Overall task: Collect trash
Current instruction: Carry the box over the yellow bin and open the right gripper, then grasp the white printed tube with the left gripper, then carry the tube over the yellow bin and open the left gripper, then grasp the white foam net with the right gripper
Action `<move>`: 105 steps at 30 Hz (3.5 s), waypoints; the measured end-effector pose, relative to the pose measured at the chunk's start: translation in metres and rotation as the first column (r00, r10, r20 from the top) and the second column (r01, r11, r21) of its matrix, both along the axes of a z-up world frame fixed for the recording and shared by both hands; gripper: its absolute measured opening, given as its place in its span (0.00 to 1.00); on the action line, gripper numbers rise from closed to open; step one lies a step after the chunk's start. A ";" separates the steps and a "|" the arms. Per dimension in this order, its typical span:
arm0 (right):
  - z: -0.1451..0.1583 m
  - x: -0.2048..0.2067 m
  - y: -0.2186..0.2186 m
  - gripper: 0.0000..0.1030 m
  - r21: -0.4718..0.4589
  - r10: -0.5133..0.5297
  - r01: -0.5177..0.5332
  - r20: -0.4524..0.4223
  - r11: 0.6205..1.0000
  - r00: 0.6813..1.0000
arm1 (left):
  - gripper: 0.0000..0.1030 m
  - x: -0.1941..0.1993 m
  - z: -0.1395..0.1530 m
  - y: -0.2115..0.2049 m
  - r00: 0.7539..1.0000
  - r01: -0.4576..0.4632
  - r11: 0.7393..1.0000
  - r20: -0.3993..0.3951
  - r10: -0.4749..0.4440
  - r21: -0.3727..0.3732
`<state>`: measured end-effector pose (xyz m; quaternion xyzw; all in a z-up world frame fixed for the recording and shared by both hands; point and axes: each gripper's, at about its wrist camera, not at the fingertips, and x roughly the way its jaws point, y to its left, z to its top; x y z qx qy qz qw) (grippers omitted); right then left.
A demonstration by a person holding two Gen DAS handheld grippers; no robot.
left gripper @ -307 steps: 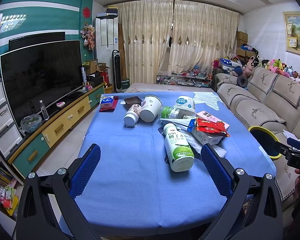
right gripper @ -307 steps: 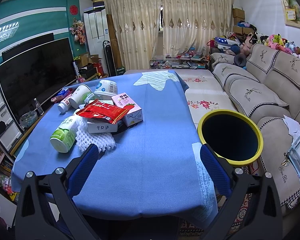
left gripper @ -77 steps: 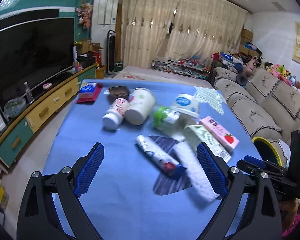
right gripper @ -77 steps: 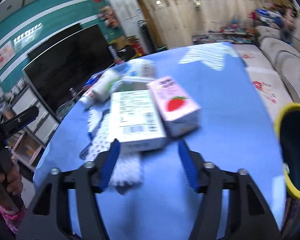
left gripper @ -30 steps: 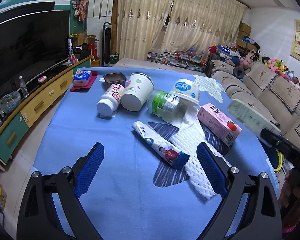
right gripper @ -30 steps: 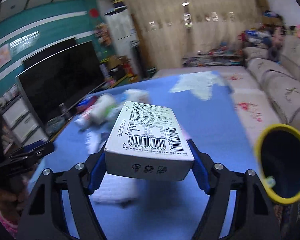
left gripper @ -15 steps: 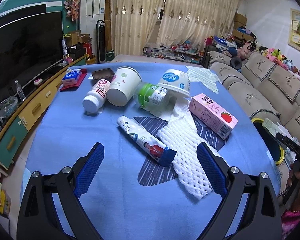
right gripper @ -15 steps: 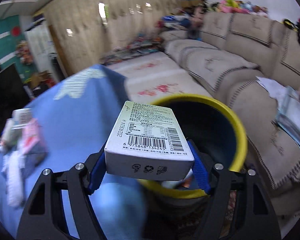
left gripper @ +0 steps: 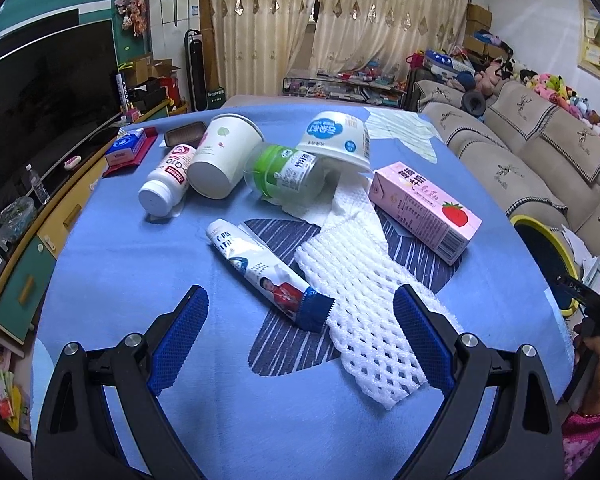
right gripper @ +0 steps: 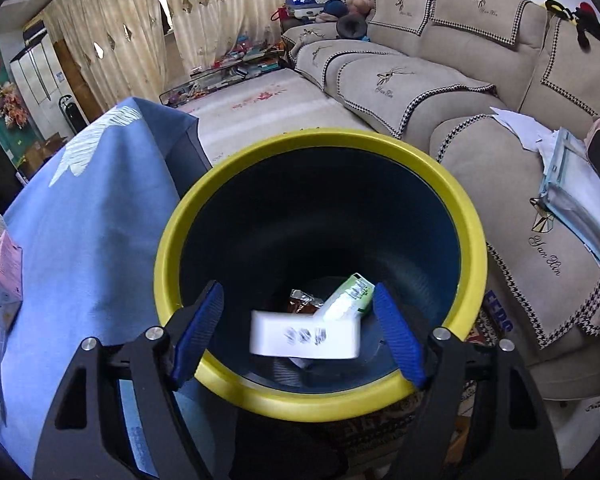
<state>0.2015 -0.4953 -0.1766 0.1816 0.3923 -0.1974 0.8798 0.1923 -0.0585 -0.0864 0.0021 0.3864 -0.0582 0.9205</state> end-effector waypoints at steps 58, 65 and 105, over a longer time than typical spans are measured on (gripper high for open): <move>0.019 -0.014 0.006 0.72 0.070 0.033 -0.039 0.078 0.997 0.996 | 0.24 0.041 0.023 0.015 0.999 -0.026 0.995 -0.042 0.022 -0.094; 0.037 -0.034 -0.005 0.72 0.057 0.005 -0.012 0.123 0.998 0.992 | 0.24 0.031 0.048 -0.058 0.982 0.188 0.975 -0.002 -0.189 -0.115; 0.029 -0.119 -0.081 0.73 0.114 -0.164 0.148 0.145 0.982 0.976 | 0.65 0.042 0.028 -0.332 0.843 0.533 0.835 0.002 -0.538 -0.140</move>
